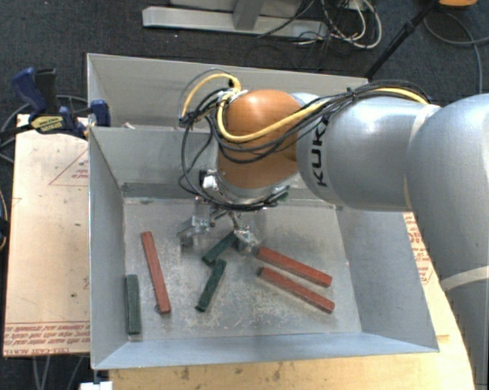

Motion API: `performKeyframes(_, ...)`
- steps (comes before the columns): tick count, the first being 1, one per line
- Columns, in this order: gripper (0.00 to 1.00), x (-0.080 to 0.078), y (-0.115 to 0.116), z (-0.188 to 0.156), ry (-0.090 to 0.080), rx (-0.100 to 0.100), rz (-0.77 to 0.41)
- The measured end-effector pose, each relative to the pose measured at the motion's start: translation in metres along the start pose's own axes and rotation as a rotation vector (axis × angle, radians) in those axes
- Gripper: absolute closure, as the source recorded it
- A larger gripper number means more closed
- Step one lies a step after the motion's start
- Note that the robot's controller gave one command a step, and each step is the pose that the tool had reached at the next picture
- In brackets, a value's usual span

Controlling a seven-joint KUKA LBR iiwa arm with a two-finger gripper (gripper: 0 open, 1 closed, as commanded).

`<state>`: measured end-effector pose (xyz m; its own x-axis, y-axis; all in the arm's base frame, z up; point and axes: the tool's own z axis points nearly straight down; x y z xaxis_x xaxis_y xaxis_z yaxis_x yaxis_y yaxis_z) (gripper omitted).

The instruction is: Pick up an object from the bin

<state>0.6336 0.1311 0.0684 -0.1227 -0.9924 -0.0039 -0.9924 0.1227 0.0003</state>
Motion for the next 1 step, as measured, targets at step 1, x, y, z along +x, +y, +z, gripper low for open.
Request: performKeyframes(1,1.00,0.0001,-0.0014,-0.0030,-0.001,0.002,0.002)
